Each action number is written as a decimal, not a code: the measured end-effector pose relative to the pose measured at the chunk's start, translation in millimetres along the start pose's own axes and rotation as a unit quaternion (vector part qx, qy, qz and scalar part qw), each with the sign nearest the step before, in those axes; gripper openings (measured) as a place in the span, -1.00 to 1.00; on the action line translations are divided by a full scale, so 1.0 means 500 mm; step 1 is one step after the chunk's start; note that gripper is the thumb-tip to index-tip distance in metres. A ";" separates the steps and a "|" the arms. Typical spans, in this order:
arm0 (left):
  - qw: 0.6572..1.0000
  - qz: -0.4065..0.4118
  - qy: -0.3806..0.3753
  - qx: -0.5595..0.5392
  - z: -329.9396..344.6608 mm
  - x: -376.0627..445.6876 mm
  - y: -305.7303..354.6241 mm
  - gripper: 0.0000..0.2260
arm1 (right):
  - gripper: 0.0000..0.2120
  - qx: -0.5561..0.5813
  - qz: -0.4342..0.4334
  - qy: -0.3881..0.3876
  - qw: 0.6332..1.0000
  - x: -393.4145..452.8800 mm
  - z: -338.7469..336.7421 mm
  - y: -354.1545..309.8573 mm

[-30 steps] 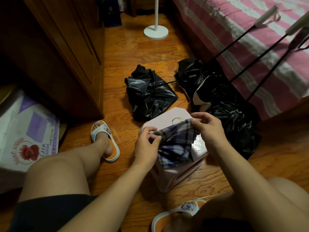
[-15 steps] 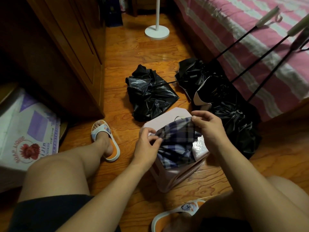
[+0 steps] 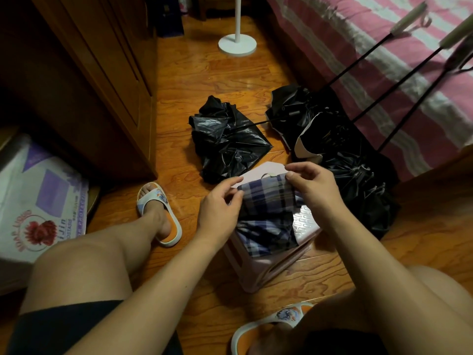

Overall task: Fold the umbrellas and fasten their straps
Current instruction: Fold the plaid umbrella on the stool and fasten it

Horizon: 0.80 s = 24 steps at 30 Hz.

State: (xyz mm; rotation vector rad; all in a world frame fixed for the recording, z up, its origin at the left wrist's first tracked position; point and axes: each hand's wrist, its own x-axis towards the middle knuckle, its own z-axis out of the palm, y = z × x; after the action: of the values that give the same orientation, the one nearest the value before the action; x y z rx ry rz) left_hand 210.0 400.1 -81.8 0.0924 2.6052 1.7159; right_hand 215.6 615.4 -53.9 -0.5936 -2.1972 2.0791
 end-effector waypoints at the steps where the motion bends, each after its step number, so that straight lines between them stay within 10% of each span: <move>1: 1.000 -0.007 -0.006 0.007 -0.003 0.014 0.005 -0.69 | -0.86 -0.002 -0.007 0.006 1.000 0.009 -0.001 -0.001; 7: 0.986 -0.154 -0.059 0.021 -0.033 0.071 0.012 -0.60 | -0.84 -0.114 0.008 0.009 0.993 0.010 -0.013 -0.004; 15: 0.964 -0.217 -0.111 0.103 -0.026 -0.053 -0.056 -0.94 | -0.52 -0.385 0.130 -0.202 0.891 -0.111 -0.030 0.026; 24: 0.978 -0.135 -0.061 0.146 0.039 -0.075 -0.087 -0.77 | -0.71 -0.342 -0.014 0.030 0.939 -0.069 0.000 0.061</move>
State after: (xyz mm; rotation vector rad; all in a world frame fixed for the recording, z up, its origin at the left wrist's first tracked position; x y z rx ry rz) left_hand 246.8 398.5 -130.2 -0.1417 2.6133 1.1967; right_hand 254.6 604.9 -76.3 -0.6345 -2.8450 1.2102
